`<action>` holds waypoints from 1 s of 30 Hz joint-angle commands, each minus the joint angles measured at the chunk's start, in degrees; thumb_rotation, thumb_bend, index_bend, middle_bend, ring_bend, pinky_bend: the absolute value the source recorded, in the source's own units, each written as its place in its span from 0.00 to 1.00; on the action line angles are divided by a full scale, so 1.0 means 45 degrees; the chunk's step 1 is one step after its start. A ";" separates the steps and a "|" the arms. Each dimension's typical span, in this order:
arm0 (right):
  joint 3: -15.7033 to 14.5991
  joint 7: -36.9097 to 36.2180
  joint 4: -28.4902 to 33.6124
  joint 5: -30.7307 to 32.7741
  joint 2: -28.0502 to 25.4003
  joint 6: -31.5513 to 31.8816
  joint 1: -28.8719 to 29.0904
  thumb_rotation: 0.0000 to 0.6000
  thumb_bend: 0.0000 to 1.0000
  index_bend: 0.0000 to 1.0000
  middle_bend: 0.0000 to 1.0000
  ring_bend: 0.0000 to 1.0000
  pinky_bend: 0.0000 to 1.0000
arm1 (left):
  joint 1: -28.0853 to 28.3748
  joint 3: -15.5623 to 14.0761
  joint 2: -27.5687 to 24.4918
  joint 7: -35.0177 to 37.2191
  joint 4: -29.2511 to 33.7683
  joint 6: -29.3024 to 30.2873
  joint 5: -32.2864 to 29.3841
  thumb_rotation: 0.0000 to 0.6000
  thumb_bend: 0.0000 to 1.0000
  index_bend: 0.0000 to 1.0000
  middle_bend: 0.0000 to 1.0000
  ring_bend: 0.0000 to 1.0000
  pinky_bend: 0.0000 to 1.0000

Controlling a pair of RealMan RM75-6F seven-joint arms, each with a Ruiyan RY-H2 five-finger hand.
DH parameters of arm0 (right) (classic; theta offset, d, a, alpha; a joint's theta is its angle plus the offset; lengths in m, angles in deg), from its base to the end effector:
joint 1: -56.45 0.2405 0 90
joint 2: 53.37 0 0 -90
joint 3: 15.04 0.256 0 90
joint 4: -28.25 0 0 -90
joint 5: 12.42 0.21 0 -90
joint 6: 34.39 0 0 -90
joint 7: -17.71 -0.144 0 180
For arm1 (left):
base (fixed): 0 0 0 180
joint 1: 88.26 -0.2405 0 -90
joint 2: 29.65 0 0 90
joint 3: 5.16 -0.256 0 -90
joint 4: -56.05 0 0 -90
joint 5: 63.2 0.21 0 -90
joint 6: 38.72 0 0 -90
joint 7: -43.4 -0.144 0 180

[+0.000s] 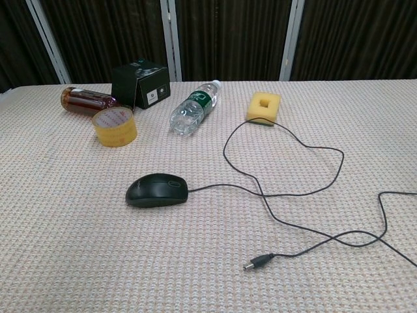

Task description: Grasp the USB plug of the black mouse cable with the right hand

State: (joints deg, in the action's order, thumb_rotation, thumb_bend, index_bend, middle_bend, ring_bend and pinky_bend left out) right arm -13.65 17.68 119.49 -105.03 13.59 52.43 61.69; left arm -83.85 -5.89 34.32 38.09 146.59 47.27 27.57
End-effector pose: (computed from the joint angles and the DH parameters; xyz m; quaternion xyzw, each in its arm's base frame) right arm -0.2942 -0.1765 0.1391 0.6227 -0.3678 0.4213 0.5472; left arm -0.3120 0.1653 0.1517 -0.6487 -0.3454 -0.3502 0.5807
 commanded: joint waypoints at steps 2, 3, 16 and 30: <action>0.0020 0.0050 -0.0066 -0.0060 -0.0012 0.0067 0.0004 1.00 0.09 0.12 0.04 0.00 0.01 | 0.0014 -0.0003 -0.0001 0.0028 0.0001 -0.0029 -0.0001 0.96 0.06 0.00 0.00 0.00 0.00; 0.0016 0.0040 -0.0070 -0.0075 -0.0008 0.0086 -0.0002 1.00 0.09 0.12 0.04 0.00 0.01 | 0.0016 -0.0004 0.0000 0.0023 -0.0001 -0.0028 0.0005 0.96 0.06 0.00 0.00 0.00 0.00; -0.0011 -0.0077 -0.0062 -0.0111 -0.0032 0.0020 0.0035 1.00 0.09 0.12 0.04 0.00 0.01 | -0.0026 -0.0014 -0.0015 -0.0033 0.0019 0.0022 -0.0006 0.95 0.05 0.00 0.00 0.00 0.00; 0.0428 -0.0289 0.0376 -0.0921 -0.0175 -0.0693 0.1189 1.00 0.09 0.36 0.89 0.86 0.63 | -0.0027 0.0023 0.0081 -0.0171 -0.0062 0.0028 -0.0045 0.95 0.06 0.00 0.00 0.00 0.00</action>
State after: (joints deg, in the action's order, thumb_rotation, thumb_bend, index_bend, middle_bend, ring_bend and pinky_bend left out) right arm -12.21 15.95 120.84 -108.46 13.16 50.79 65.64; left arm -83.99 -5.82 34.65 37.36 146.35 47.36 27.35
